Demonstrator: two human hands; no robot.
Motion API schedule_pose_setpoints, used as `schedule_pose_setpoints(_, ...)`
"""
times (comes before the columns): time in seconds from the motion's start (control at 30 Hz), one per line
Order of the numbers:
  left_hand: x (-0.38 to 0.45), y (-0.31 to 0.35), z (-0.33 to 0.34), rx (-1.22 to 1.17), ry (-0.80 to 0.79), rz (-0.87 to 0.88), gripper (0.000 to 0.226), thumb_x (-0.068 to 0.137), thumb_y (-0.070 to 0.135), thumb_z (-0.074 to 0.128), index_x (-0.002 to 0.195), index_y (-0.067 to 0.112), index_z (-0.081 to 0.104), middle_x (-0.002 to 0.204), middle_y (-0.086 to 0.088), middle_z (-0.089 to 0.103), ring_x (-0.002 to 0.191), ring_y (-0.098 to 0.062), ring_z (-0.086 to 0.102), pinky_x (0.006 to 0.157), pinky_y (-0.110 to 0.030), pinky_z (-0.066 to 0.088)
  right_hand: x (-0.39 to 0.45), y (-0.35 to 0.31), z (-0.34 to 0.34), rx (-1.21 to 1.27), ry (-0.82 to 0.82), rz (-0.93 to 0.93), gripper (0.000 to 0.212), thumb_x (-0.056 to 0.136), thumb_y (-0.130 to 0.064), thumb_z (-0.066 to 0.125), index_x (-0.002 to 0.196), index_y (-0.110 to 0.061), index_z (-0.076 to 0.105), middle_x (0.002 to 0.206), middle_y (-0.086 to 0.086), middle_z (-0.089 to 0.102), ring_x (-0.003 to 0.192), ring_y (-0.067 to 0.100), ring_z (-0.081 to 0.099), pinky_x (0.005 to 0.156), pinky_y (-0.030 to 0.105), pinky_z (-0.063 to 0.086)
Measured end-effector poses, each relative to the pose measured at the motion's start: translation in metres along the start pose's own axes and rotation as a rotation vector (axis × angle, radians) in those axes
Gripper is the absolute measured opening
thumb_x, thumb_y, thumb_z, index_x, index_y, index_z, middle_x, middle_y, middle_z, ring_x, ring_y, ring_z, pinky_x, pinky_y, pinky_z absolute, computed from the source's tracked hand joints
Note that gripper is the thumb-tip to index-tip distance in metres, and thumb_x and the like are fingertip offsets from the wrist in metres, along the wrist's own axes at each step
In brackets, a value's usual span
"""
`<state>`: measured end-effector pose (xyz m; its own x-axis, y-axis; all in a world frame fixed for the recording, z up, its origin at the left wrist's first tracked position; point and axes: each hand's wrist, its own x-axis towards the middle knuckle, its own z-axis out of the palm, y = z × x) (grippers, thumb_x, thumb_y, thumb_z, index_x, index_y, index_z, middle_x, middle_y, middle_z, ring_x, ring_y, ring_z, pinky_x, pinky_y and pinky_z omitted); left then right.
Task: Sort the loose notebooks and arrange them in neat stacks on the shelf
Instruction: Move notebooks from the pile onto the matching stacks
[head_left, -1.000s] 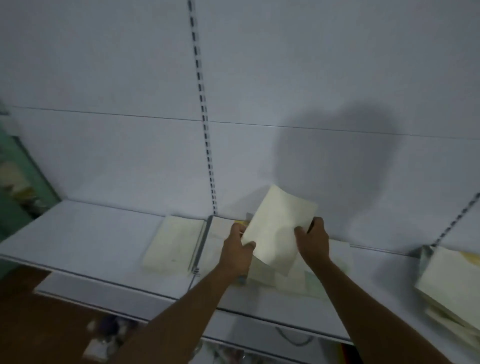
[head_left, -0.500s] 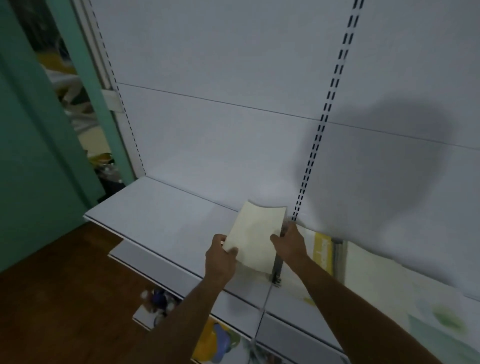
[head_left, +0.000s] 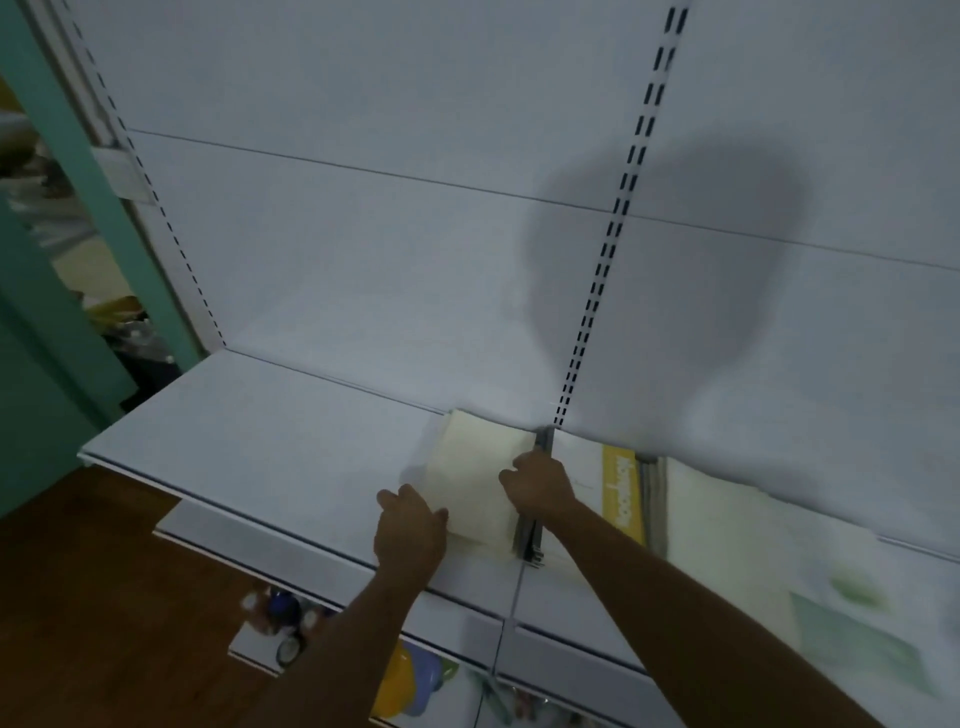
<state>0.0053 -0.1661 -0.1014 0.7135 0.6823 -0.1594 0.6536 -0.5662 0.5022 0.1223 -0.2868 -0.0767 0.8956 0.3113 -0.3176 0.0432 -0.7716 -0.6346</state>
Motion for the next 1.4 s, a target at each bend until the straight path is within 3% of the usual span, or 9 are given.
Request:
schedule_pose_setpoints(0.07, -0.007, 0.009, -0.001, 0.04, 0.068, -0.005, 0.049, 0.091, 0.04, 0.057, 0.122, 0.005, 0.043, 0.122, -0.015, 0.04, 0.104, -0.027, 0.058, 0.08, -0.036, 0.054, -0.005, 0.003, -0.012, 0.017, 0.073, -0.047, 0.034, 0.088, -0.025, 0.052, 0.115, -0.008, 0.063, 0.117, 0.008, 0.062, 0.108, 0.023, 0.058, 0.083, 0.022, 0.04)
schedule_pose_setpoints(0.1, -0.01, 0.017, -0.002, 0.05, 0.096, 0.013, 0.048, 0.091, 0.04, 0.055, 0.121, 0.005, 0.042, 0.123, -0.015, 0.04, 0.104, -0.027, 0.057, 0.079, -0.036, 0.054, -0.009, 0.005, -0.02, 0.026, 0.102, -0.077, 0.035, 0.088, -0.025, 0.052, 0.118, -0.011, 0.063, 0.12, 0.006, 0.063, 0.108, 0.021, 0.059, 0.084, 0.022, 0.04)
schedule_pose_setpoints(0.23, -0.026, 0.069, 0.001, -0.041, 0.056, 0.125, 0.038, 0.092, 0.033, 0.052, 0.118, 0.005, 0.047, 0.121, -0.015, 0.043, 0.102, -0.03, 0.057, 0.078, -0.039, 0.052, -0.023, 0.029, -0.062, 0.061, 0.243, -0.122, 0.023, 0.09, -0.022, 0.051, 0.099, -0.009, 0.068, 0.105, 0.01, 0.069, 0.089, 0.023, 0.063, 0.076, 0.028, 0.048)
schedule_pose_setpoints(0.37, -0.056, 0.145, 0.024, -0.107, -0.029, 0.3, 0.028, 0.09, 0.031, 0.053, 0.11, 0.011, 0.053, 0.121, -0.011, 0.048, 0.101, -0.029, 0.06, 0.081, -0.034, 0.049, -0.045, 0.081, -0.12, 0.152, 0.38, 0.004, 0.02, 0.086, -0.024, 0.055, 0.104, -0.02, 0.063, 0.102, 0.002, 0.067, 0.095, 0.022, 0.064, 0.078, 0.028, 0.049)
schedule_pose_setpoints(0.57, -0.139, 0.26, 0.091, -0.139, -0.19, 0.514, 0.02, 0.086, 0.029, 0.055, 0.101, 0.016, 0.058, 0.109, -0.007, 0.058, 0.102, -0.026, 0.06, 0.084, -0.034, 0.05, -0.096, 0.212, -0.226, 0.152, 0.589, 0.197, 0.019, 0.089, -0.03, 0.052, 0.104, -0.02, 0.062, 0.103, 0.003, 0.068, 0.095, 0.022, 0.064, 0.08, 0.029, 0.048)
schedule_pose_setpoints(0.83, -0.256, 0.362, 0.185, -0.067, -0.414, 0.699, 0.027, 0.09, 0.034, 0.051, 0.111, 0.018, 0.055, 0.115, -0.003, 0.056, 0.103, -0.021, 0.059, 0.084, -0.029, 0.046, -0.173, 0.391, -0.334, 0.083, 0.786, 0.508, 0.028, 0.09, -0.03, 0.05, 0.109, -0.013, 0.062, 0.111, 0.012, 0.066, 0.106, 0.03, 0.06, 0.085, 0.032, 0.046)
schedule_pose_setpoints(1.1, -0.322, 0.422, 0.264, -0.086, -0.618, 0.715, 0.048, 0.093, 0.034, 0.052, 0.135, 0.011, 0.045, 0.131, -0.008, 0.056, 0.118, -0.022, 0.055, 0.098, -0.03, 0.045, -0.214, 0.501, -0.364, -0.04, 0.75, 0.784, 0.058, 0.089, -0.049, 0.052, 0.123, -0.002, 0.047, 0.125, 0.017, 0.045, 0.116, 0.036, 0.048, 0.091, 0.043, 0.044)
schedule_pose_setpoints(1.27, -0.333, 0.449, 0.293, -0.054, -0.654, 0.677, 0.047, 0.092, 0.039, 0.052, 0.125, 0.005, 0.05, 0.123, -0.011, 0.059, 0.109, -0.025, 0.058, 0.089, -0.031, 0.048, -0.217, 0.524, -0.362, -0.023, 0.726, 0.752, 0.061, 0.087, -0.05, 0.056, 0.123, -0.003, 0.045, 0.126, 0.016, 0.041, 0.115, 0.037, 0.048, 0.086, 0.044, 0.045)
schedule_pose_setpoints(1.4, -0.331, 0.455, 0.304, -0.091, -0.621, 0.643, 0.038, 0.09, 0.03, 0.059, 0.118, 0.006, 0.052, 0.118, -0.012, 0.06, 0.104, -0.025, 0.059, 0.087, -0.032, 0.049, -0.214, 0.525, -0.362, 0.031, 0.724, 0.707, 0.052, 0.089, -0.04, 0.055, 0.125, -0.005, 0.045, 0.128, 0.015, 0.042, 0.116, 0.036, 0.047, 0.088, 0.042, 0.045)
